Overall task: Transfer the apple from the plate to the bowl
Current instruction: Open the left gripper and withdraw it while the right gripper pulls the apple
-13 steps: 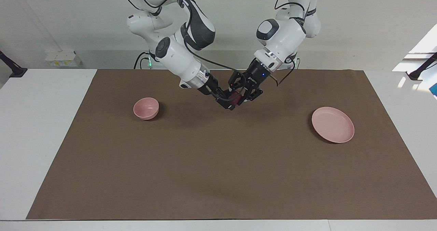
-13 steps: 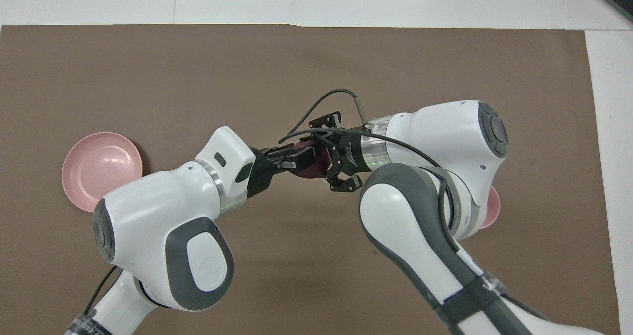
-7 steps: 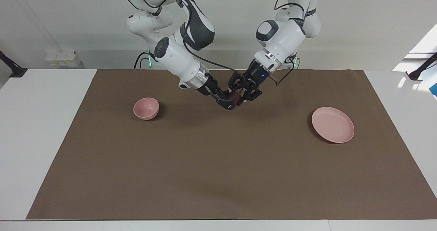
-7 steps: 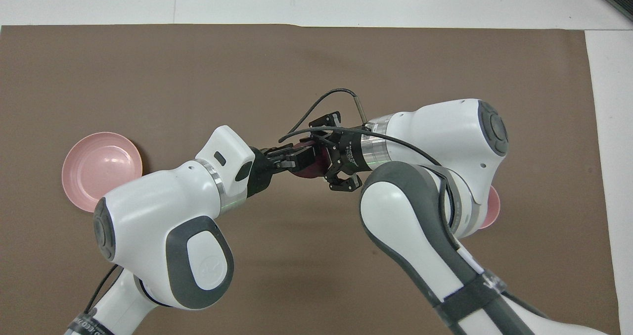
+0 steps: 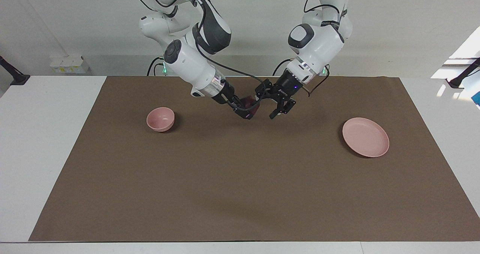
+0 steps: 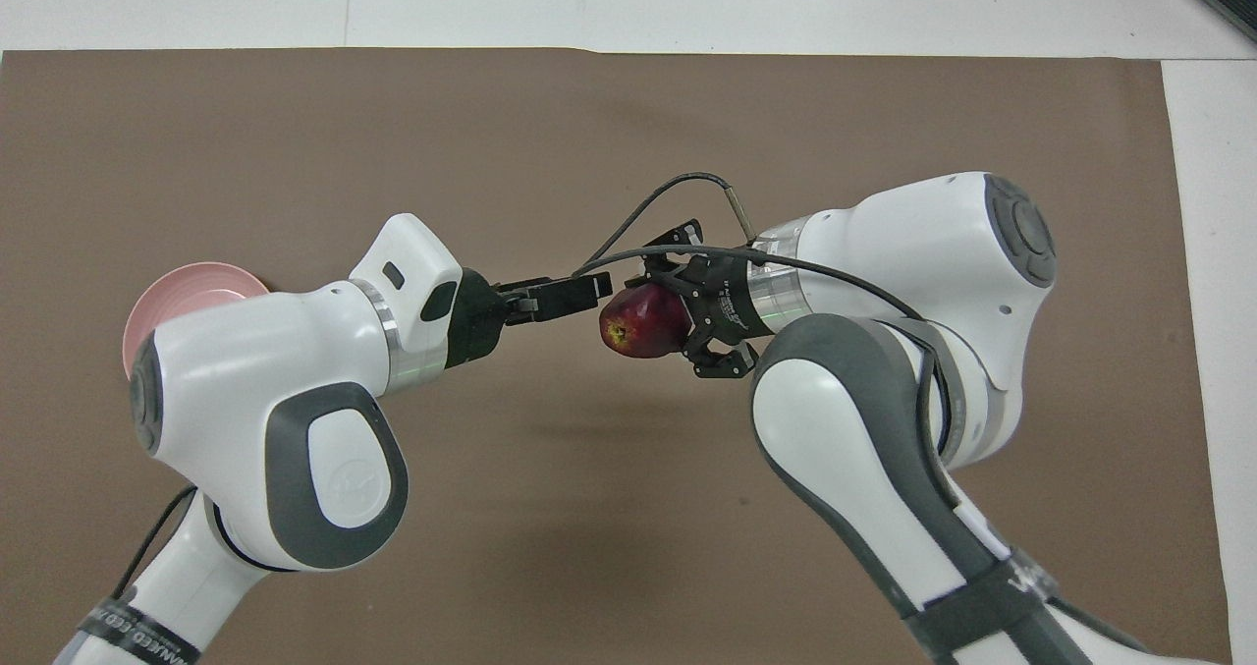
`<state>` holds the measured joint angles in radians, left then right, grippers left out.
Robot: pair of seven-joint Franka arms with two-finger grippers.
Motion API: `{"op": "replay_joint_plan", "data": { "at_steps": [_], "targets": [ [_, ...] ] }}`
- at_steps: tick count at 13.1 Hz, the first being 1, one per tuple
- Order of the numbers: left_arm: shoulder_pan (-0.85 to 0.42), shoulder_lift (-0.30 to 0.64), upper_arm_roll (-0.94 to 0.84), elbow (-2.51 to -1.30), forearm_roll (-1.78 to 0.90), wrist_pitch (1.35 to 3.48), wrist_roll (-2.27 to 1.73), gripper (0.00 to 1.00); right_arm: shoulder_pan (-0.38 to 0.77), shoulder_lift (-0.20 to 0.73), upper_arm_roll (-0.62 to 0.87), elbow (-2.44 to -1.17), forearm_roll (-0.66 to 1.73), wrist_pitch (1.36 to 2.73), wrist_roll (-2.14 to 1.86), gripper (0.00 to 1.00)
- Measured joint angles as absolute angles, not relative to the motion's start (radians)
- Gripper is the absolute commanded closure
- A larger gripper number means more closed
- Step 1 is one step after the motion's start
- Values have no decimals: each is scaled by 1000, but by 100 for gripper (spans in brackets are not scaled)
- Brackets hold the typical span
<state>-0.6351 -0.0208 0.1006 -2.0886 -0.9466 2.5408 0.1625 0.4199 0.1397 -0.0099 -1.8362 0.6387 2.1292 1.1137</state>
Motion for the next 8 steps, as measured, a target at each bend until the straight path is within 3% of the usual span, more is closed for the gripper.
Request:
{"op": "replay_joint_plan", "data": {
  "at_steps": [5,8],
  "targets": [
    [-433,-21,106,-1933,-565,2119,154,0,378,90,-11,-1823,361,1991,839,91],
    [-357,-22,109,-1834,-331,1983,115,0,330,82,-12,-1815,220,1899,626,91]
  ]
}}
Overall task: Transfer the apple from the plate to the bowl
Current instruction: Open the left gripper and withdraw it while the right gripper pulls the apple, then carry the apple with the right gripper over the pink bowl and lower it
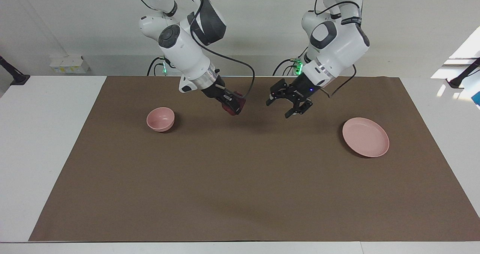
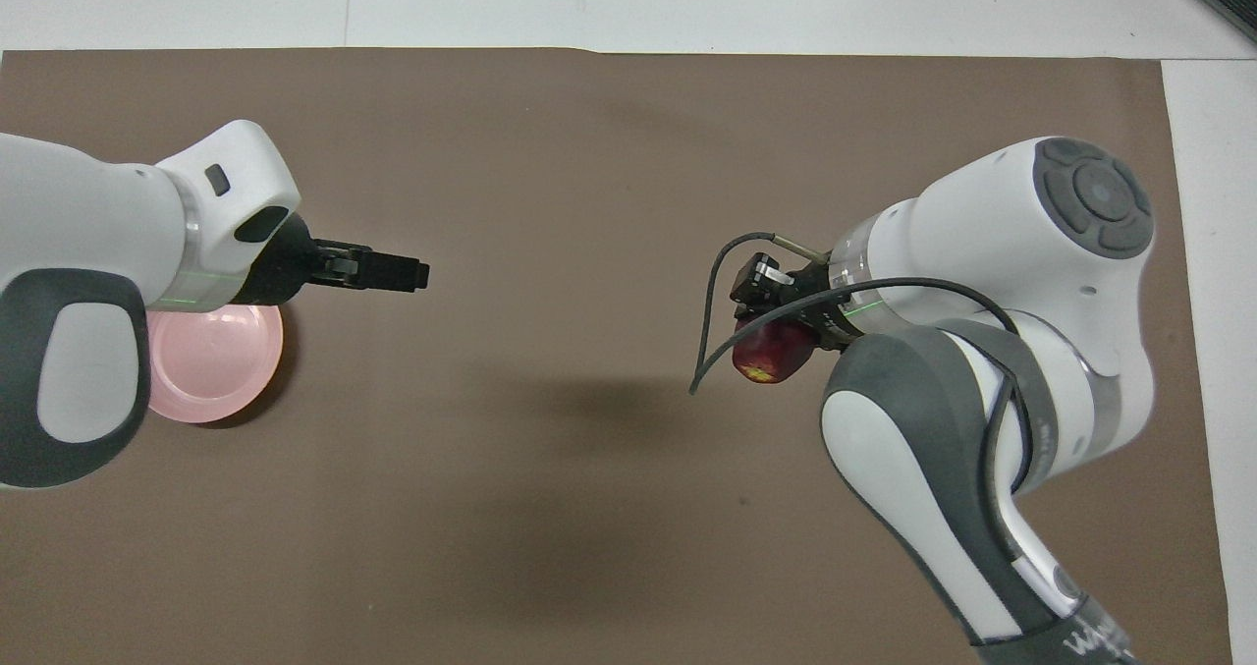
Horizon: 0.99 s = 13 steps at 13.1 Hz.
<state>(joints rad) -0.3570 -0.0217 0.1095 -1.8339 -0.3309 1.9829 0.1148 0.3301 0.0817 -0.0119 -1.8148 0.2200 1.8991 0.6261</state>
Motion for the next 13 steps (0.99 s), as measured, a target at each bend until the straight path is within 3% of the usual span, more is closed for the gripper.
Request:
{"op": "replay_joint_plan", "data": {
  "at_steps": [7,10,13],
  "targets": [
    [-195,-26,113,-1543,-86,1624,112,0,232,53,-13,-1877,-86,1851,246,92],
    [-114,-26,115,-1451,-42,1516,134,0,144,-14,-14,-2034,-95,1971,109,92],
    [-84,-26,115,-1438,-31,1492,169,0,105,-77,-15,-2235,-96,2131,84,90]
  ]
}}
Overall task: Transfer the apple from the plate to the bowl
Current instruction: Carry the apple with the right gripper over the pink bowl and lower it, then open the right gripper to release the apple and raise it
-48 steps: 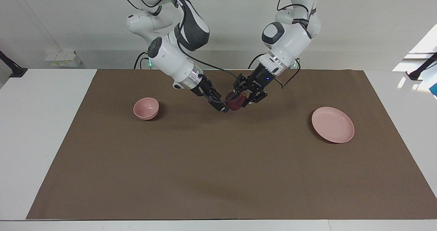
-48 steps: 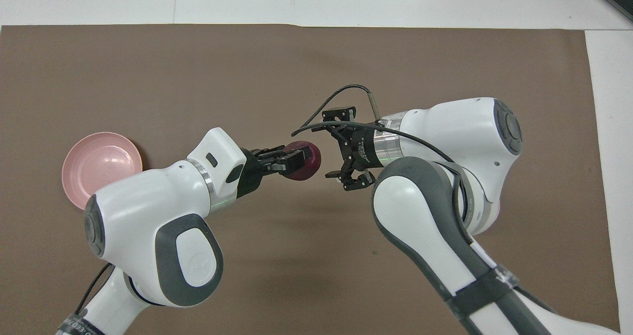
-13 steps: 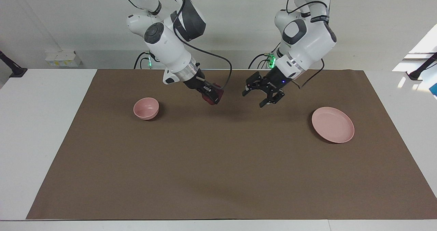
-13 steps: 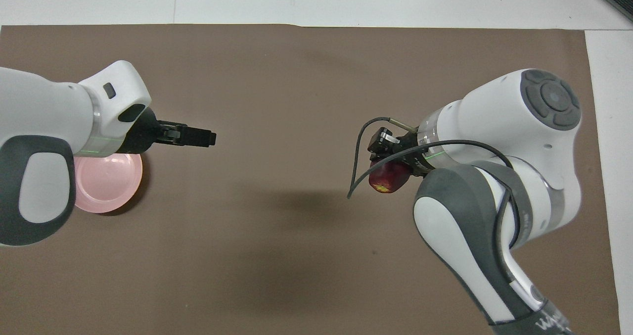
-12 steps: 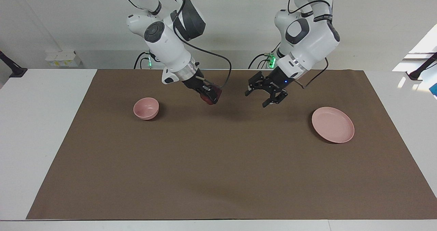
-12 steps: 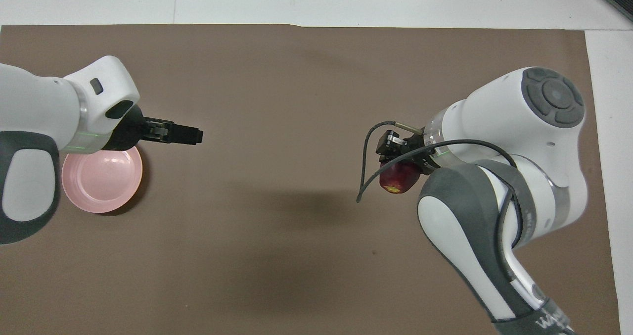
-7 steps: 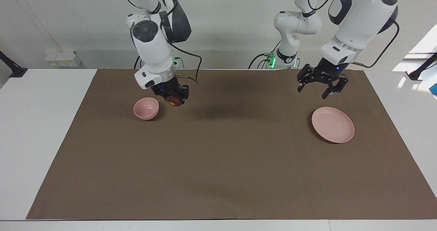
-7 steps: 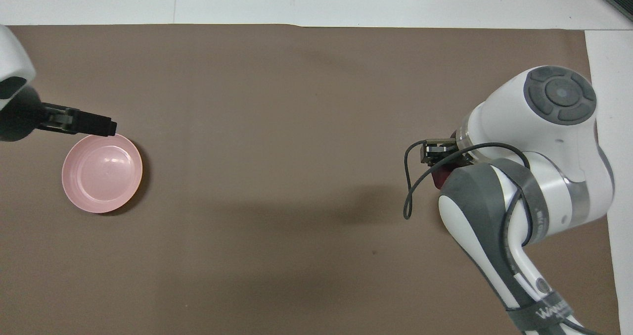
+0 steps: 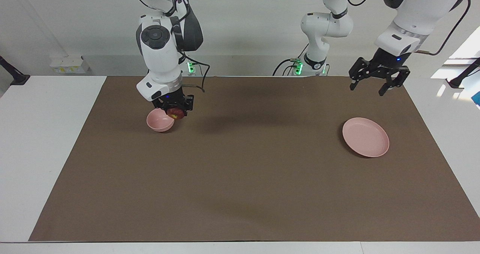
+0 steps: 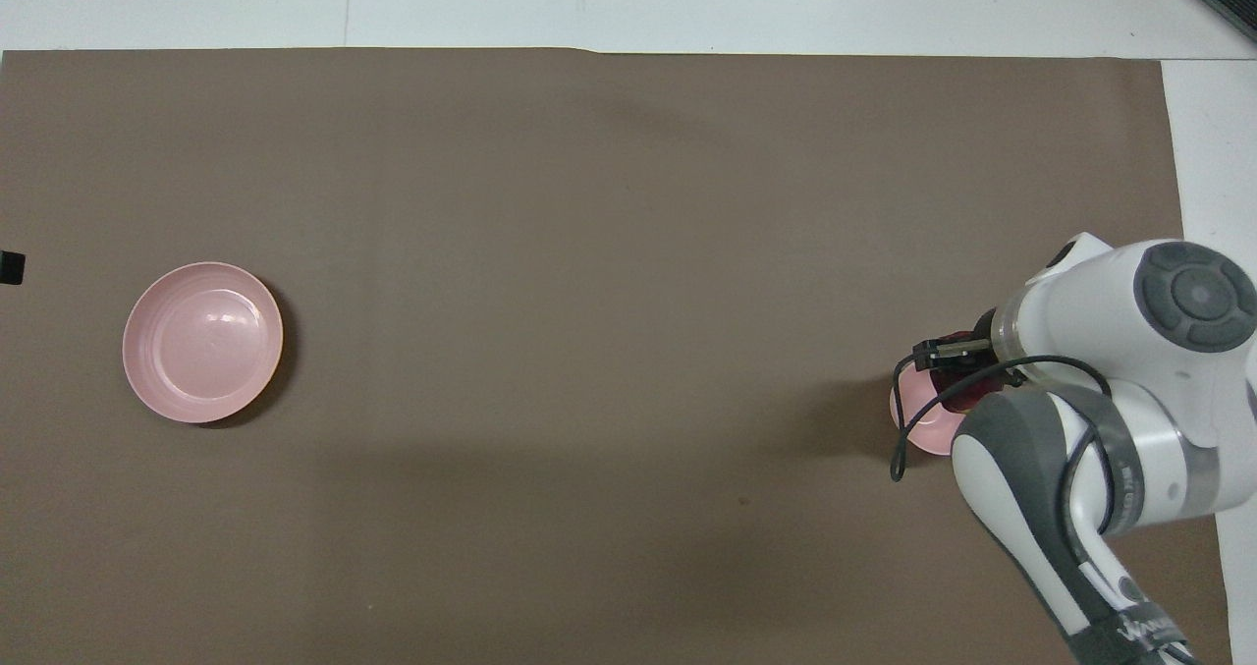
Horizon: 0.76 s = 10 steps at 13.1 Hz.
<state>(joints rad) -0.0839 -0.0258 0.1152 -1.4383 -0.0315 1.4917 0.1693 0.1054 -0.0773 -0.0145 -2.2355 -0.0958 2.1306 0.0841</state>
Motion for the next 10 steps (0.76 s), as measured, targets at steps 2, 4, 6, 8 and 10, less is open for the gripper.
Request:
{"op": "replay_joint_plan", "data": {
  "at_steps": [2,4,6,8,10],
  "targets": [
    [-85,-24,107,-1449,-32,1484,171,0,100,-91,-14,-2333,-96,2223,84,90],
    [-85,-15,101,-1456,-32,1484,175,0,87,-87,-14,-2414,-96,2335,84,53],
    [-85,-5,101,-1460,-32,1484,178,0,79,-75,-14,-2452,-96,2385,84,0],
    [-84,-4,104,-1471,-31,1483,178,0,77,-72,-13,-2442,-97,2387,84,0],
    [-83,-4,108,-1479,-31,1479,178,0,76,-73,-13,-2386,-97,2337,84,0]
  ]
}}
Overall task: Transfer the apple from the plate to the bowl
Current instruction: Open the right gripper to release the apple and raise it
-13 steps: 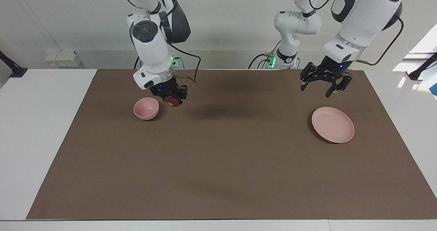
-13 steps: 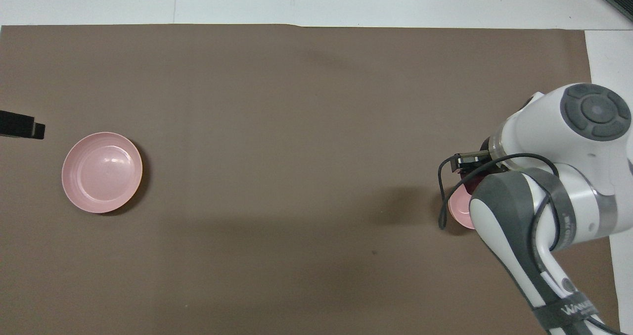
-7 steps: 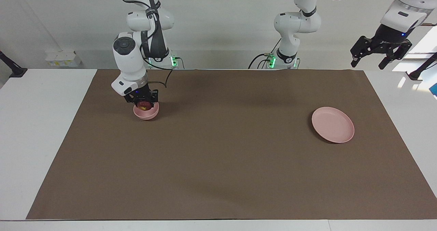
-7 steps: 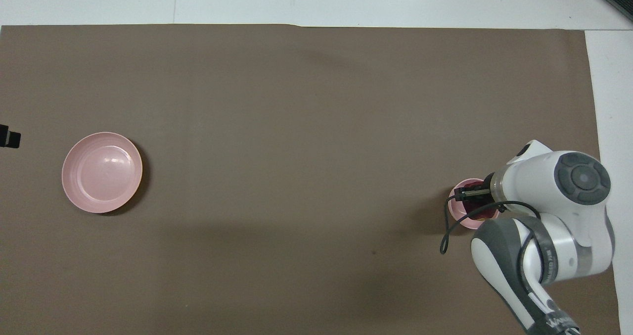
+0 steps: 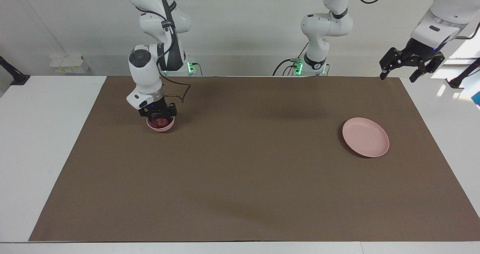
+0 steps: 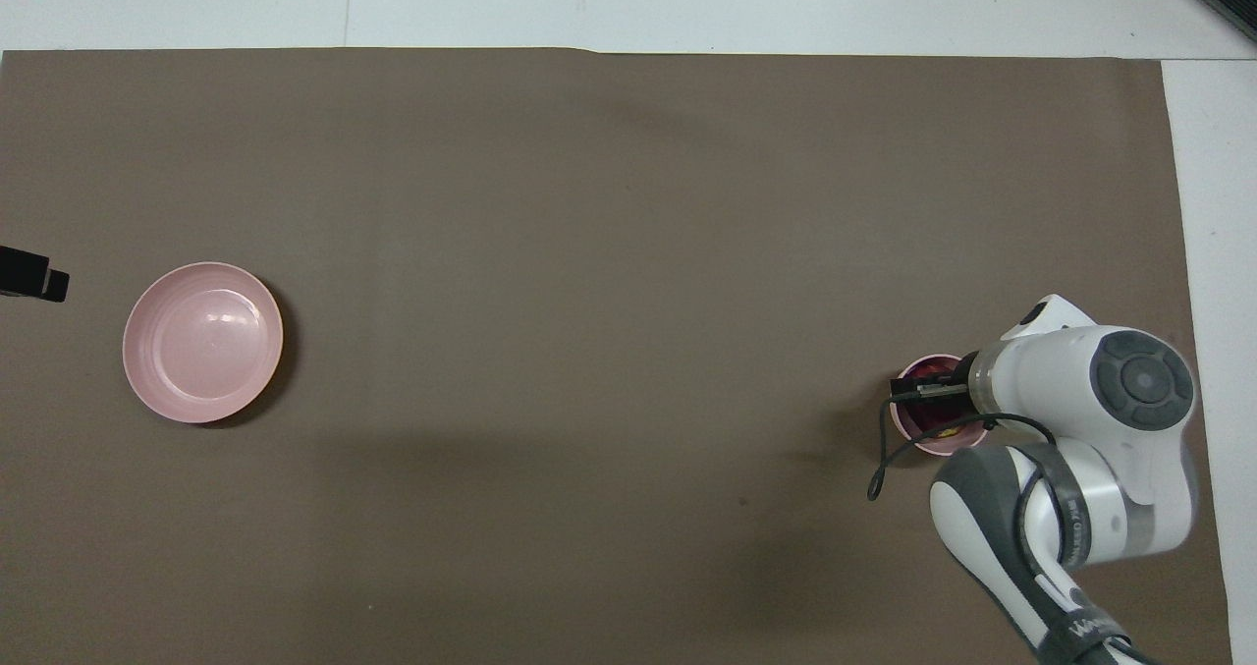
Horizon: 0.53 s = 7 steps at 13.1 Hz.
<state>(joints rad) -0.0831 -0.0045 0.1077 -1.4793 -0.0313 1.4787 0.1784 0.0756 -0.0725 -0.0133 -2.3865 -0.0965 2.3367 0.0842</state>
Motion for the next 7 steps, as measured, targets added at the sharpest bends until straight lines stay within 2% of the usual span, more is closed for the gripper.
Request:
{"op": "replay_joint_plan", "data": {
  "at_steps": [4,7],
  "targets": [
    [-82,-12,110,-1484,-31,1477,178,0,71,-63,-14,-2145,-96,2069,84,0],
    [-80,-15,111,-1485,-31,1477,178,0,56,-35,-15,-2001,-95,1970,84,0]
  ]
}}
